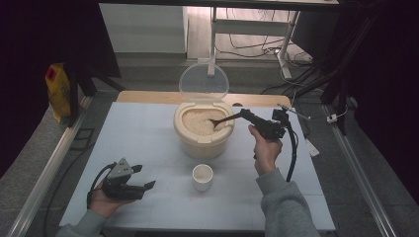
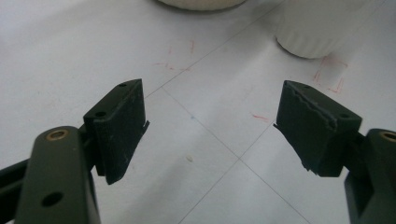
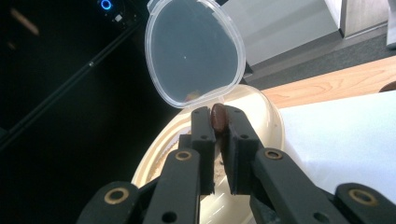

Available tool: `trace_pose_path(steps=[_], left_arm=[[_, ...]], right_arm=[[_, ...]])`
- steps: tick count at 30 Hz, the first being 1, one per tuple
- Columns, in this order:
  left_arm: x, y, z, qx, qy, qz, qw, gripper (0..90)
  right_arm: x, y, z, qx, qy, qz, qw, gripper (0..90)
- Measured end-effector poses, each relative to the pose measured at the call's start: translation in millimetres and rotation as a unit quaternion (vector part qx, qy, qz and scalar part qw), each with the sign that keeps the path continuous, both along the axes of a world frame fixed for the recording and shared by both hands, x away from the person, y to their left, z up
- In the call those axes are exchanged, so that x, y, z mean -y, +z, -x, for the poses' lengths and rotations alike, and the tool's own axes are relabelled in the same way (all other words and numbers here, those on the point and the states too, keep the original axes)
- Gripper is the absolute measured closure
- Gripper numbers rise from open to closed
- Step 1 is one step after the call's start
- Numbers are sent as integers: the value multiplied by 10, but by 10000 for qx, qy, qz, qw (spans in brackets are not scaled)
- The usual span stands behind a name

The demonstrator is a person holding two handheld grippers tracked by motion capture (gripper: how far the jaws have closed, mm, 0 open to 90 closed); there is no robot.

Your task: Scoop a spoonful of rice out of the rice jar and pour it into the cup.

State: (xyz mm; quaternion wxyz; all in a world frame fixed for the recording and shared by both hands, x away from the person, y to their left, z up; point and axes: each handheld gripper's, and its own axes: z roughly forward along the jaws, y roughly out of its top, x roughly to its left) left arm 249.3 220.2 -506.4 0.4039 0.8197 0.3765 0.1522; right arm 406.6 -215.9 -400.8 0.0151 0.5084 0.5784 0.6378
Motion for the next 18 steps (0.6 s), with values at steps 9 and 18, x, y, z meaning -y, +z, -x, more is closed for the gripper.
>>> trace_pose_path(steps=[9, 18], left_arm=[[0, -2, -2, -1, -1, 7, 10000, 239], [8, -5, -4, -1, -15, -27, 10000, 239]], right_arm=[[83, -93, -63, -398, -78, -432, 9982, 833], [146, -98, -87, -534, -93, -762, 9956, 833]])
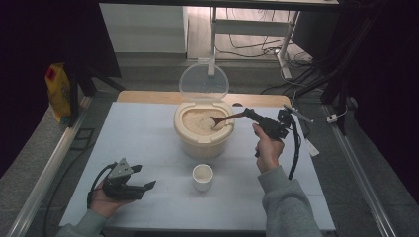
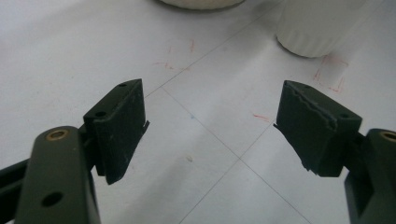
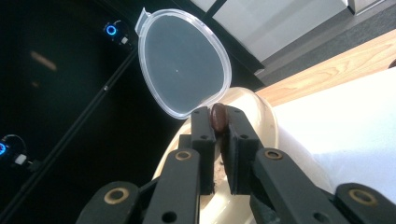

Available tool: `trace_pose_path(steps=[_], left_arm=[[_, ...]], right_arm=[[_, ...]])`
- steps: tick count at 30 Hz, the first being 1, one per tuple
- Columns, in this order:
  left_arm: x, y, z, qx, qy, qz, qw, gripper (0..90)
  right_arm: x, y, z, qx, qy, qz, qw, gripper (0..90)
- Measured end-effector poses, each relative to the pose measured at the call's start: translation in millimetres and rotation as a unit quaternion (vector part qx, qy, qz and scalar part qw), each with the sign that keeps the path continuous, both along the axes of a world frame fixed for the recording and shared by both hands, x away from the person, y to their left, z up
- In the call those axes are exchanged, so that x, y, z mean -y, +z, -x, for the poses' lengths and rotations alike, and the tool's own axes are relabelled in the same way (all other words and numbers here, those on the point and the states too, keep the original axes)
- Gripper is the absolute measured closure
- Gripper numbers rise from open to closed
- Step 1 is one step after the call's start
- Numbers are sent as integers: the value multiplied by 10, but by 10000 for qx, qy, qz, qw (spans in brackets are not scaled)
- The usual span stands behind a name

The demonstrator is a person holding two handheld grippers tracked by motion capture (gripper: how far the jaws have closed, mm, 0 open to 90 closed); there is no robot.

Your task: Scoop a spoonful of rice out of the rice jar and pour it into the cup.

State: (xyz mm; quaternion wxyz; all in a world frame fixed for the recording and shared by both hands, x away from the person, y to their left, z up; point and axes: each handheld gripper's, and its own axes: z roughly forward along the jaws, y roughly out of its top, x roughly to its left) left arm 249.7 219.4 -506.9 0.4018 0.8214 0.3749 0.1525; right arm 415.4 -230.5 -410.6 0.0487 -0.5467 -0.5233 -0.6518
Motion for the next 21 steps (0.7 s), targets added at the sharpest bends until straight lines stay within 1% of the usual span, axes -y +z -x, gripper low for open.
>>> trace_pose_path(steps=[5, 10, 21], left_arm=[[3, -2, -1, 5, -3, -20, 10000, 238], [4, -3, -1, 6, -2, -34, 10000, 238], [8, -4, -2, 7, -4, -50, 10000, 239]], right_arm=[[15, -7, -9, -29, -25, -63, 10000, 833], [24, -13, -19, -70, -19, -197, 9998, 833], [76, 9, -4, -34, -22, -277, 9996, 833]])
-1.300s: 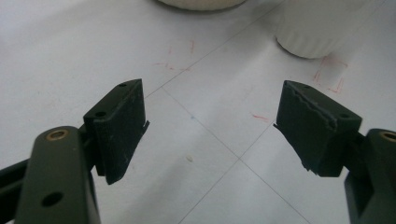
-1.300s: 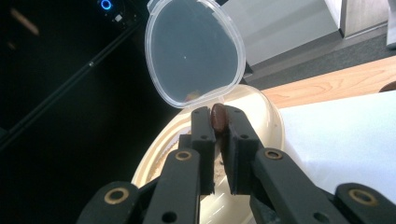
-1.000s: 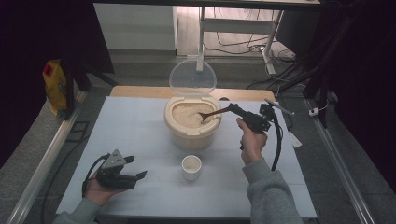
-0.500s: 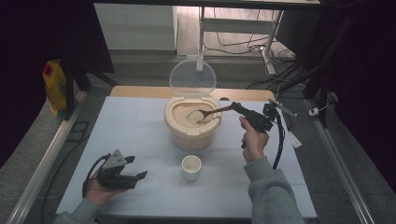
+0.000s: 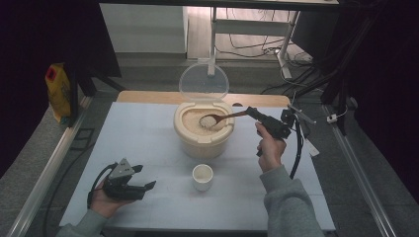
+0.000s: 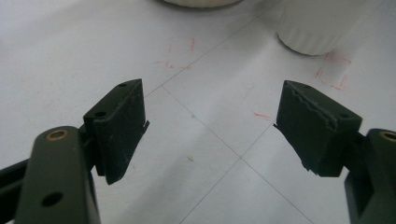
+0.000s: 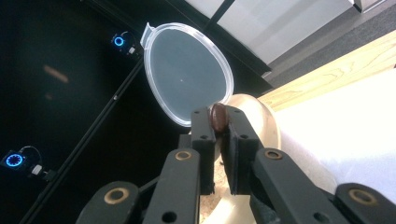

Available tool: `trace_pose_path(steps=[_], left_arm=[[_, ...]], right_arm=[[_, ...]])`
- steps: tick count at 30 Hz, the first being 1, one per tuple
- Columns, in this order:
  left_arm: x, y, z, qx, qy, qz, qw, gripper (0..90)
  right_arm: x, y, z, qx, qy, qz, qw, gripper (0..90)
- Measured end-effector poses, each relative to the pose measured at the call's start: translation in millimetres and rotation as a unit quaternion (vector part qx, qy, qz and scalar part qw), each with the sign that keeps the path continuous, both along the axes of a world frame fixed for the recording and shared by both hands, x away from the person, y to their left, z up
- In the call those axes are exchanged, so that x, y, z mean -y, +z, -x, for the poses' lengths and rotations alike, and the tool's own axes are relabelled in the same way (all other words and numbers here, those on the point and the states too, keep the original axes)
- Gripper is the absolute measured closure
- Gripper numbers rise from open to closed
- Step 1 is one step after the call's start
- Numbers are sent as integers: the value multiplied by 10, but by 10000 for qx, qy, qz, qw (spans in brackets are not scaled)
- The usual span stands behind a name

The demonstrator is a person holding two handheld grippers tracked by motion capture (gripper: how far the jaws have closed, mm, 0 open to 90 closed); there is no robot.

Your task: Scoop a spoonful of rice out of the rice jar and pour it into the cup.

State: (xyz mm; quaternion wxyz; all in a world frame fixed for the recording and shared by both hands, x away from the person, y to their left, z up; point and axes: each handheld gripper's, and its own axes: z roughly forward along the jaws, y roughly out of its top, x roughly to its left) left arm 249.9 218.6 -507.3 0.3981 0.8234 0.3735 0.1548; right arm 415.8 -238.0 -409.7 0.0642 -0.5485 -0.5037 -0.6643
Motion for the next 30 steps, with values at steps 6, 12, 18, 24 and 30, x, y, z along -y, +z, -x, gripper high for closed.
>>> trace_pose_path(steps=[6, 12, 18, 24, 30], left_arm=[[6, -1, 0, 1, -1, -11, 10000, 238], [4, -2, -2, -1, 2, -6, 10000, 238], [6, -1, -2, -1, 3, -6, 10000, 238], [9, -4, -8, -13, 5, -14, 10000, 238], [11, -6, -11, -15, 2, -17, 10000, 238]], right_arm=[[15, 5, 6, 4, 14, -27, 10000, 833], [18, 27, 20, 14, 11, -84, 10000, 833], [28, 50, 57, 29, 138, -108, 9998, 833], [27, 84, 120, 45, 280, -169, 9995, 833], [59, 61, 178, 6, 373, -276, 9989, 833]])
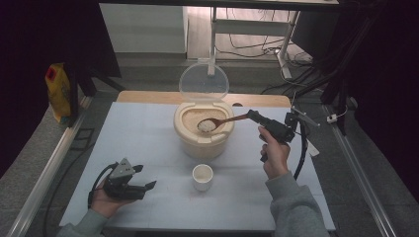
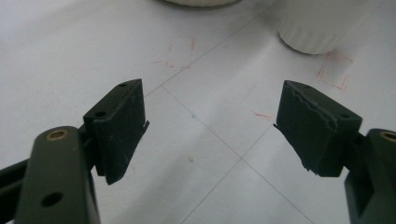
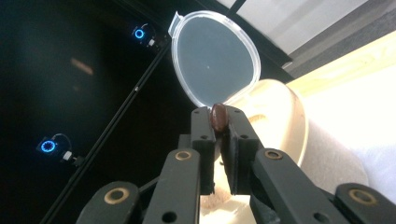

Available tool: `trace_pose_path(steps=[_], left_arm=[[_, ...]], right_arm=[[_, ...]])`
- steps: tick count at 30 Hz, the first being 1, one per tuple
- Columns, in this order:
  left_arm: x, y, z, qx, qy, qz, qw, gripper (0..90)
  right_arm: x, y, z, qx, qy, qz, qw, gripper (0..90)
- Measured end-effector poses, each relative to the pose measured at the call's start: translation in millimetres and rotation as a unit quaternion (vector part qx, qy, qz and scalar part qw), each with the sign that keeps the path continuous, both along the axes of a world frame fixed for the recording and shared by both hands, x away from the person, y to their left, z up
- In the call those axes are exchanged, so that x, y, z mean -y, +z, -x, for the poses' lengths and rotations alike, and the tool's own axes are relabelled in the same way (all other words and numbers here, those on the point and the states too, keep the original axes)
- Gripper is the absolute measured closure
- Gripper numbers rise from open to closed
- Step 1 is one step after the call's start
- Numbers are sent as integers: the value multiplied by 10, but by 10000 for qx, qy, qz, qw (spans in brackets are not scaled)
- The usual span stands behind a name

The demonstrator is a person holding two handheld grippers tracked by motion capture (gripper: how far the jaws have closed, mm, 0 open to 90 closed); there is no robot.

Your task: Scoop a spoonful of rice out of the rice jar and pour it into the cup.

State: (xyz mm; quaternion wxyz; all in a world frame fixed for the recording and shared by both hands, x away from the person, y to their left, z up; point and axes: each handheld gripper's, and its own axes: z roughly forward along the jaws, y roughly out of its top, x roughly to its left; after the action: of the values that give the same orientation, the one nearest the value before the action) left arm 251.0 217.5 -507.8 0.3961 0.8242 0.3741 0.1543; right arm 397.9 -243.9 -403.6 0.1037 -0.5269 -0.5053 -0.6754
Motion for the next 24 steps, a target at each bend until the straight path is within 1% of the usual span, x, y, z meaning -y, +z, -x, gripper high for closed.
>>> trace_pose_path(steps=[2, 6, 16, 24], left_arm=[[1, -1, -2, -3, 1, -6, 10000, 238], [1, -3, -7, -4, 3, -10, 10000, 238], [11, -9, -17, -23, 3, -37, 10000, 237], [14, -11, -20, -26, 7, -46, 10000, 237]], right_arm=[[15, -22, 22, -49, 36, -44, 10000, 833], [54, -48, 70, -80, 99, -72, 9999, 833], [141, -67, 203, -74, 252, -9, 9997, 833], [142, -110, 295, -63, 399, 96, 9991, 833]])
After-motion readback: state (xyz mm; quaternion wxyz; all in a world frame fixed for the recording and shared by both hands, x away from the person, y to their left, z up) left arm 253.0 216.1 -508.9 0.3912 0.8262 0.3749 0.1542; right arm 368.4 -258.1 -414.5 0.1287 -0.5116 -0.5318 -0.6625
